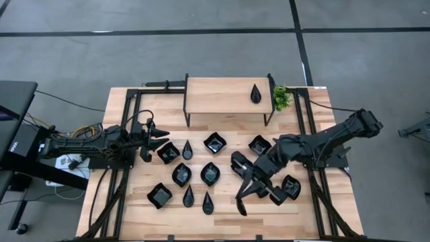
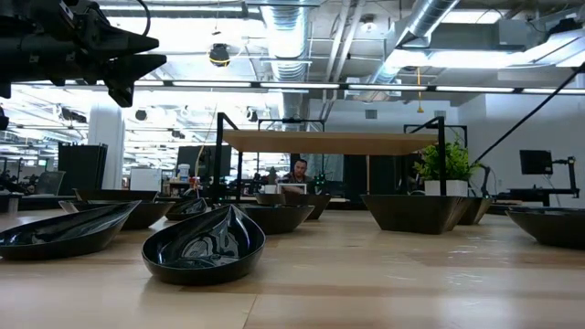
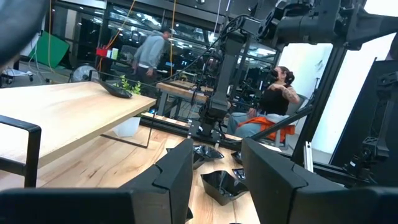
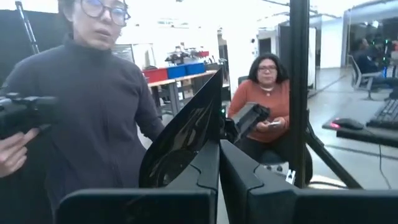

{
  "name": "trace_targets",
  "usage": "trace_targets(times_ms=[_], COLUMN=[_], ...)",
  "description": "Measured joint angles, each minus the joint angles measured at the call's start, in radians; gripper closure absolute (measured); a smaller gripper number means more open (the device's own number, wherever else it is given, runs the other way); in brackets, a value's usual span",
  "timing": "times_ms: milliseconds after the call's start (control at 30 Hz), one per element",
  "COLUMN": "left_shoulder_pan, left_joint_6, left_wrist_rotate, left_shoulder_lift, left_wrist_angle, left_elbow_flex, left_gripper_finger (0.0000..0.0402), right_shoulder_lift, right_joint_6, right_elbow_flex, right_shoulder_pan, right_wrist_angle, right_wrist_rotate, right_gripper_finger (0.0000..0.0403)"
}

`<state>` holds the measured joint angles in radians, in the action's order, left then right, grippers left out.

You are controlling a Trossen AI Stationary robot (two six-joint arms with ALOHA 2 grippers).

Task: Pick & Place Mini shaped plates
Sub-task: Stack the drop-shaped plate on top of the other drop-shaped plate on the shelf

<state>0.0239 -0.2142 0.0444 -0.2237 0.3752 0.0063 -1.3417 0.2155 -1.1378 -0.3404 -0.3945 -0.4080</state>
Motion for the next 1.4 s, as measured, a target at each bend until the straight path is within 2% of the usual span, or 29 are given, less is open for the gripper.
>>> trace_targets(times_ms=[133,267,367,500,667,867,1033,1267,1400], left_shoulder_pan=[0.0,0.0,0.0,0.0,0.0,0.0,0.0,0.0,0.0], left_joint_6=[0.0,0.0,0.0,0.0,0.0,0.0,0.0,0.0,0.0], left_wrist_rotate=[0.0,0.0,0.0,0.0,0.0,0.0,0.0,0.0,0.0], left_shoulder_lift=[0.0,0.0,0.0,0.0,0.0,0.0,0.0,0.0,0.0], left_wrist_angle=[0.0,0.0,0.0,0.0,0.0,0.0,0.0,0.0,0.0], left_elbow_flex=[0.0,0.0,0.0,0.0,0.0,0.0,0.0,0.0,0.0], left_gripper_finger=[0.0263,0.0263,0.0263,0.0263,0.0263,0.0263,0.0263,0.0263,0.0263], right_shoulder_lift=[0.0,-0.002,-0.002,-0.002,0.0,0.0,0.0,0.0,-0.001], right_joint_6=[0.131,0.308,0.491,0.649,0.723,0.699,0.524,0.315,0.218], right_elbow_flex=[0.0,0.0,0.0,0.0,-0.06,-0.195,-0.291,-0.338,-0.34], right_shoulder_pan=[0.019,0.05,0.082,0.139,0.236,0.366,0.515,0.77,0.924], right_wrist_angle=[0.124,0.386,0.608,0.812,1.076,1.399,1.511,1.512,1.496], right_wrist_rotate=[0.169,0.403,0.52,0.568,0.573,0.69,0.758,0.739,0.606], right_gripper_finger=[0.0403,0.0403,0.0403,0.0403,0.0403,0.0403,0.0403,0.0403,0.0403])
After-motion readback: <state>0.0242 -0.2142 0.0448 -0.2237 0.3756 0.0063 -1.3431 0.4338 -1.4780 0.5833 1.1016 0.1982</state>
